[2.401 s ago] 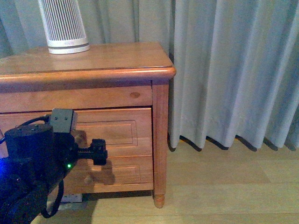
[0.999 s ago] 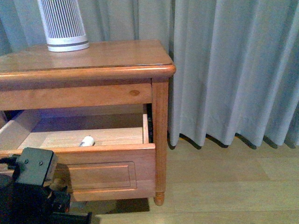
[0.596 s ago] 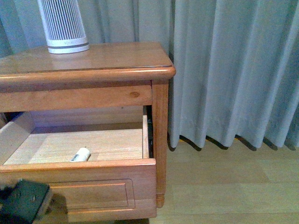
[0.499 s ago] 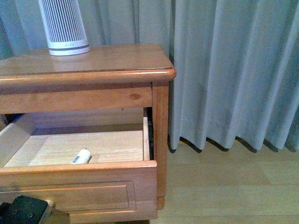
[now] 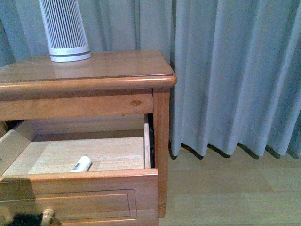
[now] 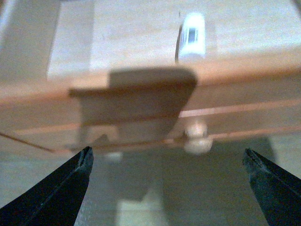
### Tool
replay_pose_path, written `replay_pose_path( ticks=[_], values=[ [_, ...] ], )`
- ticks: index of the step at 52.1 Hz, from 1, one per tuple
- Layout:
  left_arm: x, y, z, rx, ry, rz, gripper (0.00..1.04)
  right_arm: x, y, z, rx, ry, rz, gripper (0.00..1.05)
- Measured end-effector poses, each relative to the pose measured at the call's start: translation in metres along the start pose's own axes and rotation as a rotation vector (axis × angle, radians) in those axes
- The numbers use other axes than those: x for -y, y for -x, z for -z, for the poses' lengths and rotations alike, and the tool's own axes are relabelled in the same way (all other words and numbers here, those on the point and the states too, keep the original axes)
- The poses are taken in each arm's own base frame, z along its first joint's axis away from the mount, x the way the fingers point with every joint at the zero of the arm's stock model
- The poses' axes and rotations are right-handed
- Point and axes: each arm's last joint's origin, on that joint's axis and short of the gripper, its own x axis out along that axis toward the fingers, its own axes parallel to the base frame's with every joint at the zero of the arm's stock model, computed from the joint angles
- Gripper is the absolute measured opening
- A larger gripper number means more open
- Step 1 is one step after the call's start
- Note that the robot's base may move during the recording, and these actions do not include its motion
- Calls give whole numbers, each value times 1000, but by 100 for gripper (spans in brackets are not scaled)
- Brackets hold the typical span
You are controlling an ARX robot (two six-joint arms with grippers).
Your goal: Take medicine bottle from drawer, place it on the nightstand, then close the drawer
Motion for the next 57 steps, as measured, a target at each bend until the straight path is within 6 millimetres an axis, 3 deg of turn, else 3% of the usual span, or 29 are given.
replay_pose_path(
  ticks=[9,14,24,34,38,44,57],
  values=[
    [-9,47,-63,219,20,46,98,0,0,0,0,0,0,98],
    [-12,75,-81,310,19,62,98,0,0,0,0,0,0,98],
    [-16,121,-82,397,40,60,98,0,0,0,0,0,0,98],
    [-19,157,-56,434,63,40,98,0,0,0,0,0,0,98],
    [-20,161,-38,524,97,-52,80,0,0,0,0,0,0,98],
    [-23,155,-22,519,98,-59,59,0,0,0,0,0,0,98],
    [-33,156,2,524,104,-72,16,0,0,0,0,0,0,98]
  ],
)
